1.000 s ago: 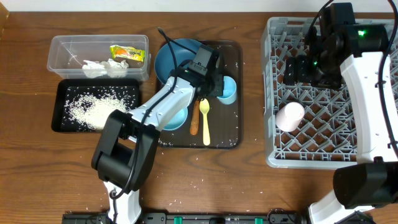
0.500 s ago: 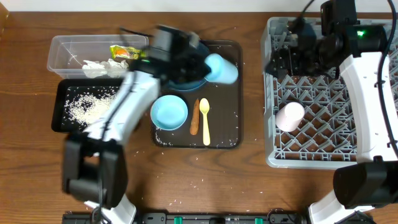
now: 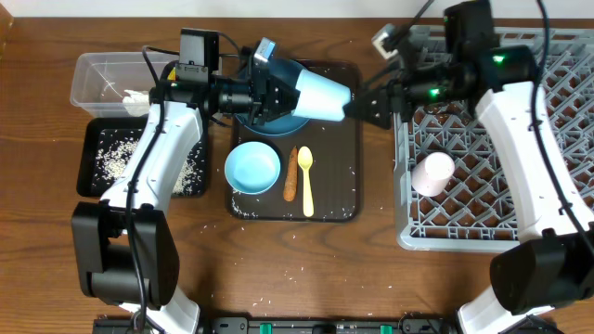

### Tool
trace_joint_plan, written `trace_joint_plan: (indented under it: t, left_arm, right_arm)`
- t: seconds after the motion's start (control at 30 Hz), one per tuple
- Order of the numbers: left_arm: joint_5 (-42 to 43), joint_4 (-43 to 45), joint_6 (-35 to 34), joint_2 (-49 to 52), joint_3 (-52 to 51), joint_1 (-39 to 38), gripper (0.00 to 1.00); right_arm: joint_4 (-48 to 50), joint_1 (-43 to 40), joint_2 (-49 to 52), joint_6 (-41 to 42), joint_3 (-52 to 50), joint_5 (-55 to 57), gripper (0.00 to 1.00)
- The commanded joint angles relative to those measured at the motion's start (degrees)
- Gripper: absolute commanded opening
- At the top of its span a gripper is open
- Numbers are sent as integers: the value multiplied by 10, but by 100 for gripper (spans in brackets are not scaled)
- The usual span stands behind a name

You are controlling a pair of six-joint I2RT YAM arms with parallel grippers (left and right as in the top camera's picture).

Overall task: Sort waste into correct bins and load items into the dishwasher rack
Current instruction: 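Hand blue cup from left gripper to right gripper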

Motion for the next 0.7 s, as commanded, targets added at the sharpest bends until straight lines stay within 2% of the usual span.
trace_joint_plan:
  t: [0.0,0.27,0.67]
  left_arm:
    - [62,0,-7,-2,1,-2,6]
    - [70,0,-7,-2,1,-2,6]
    - [70,1,-7,-2,1,-2,6]
  right_arm:
    - [17,21,-4,-26,-17,-39,86]
    - [56,41,-4,-26,-25,-75,86]
    - [82,49,-4,-26,-25,-112,78]
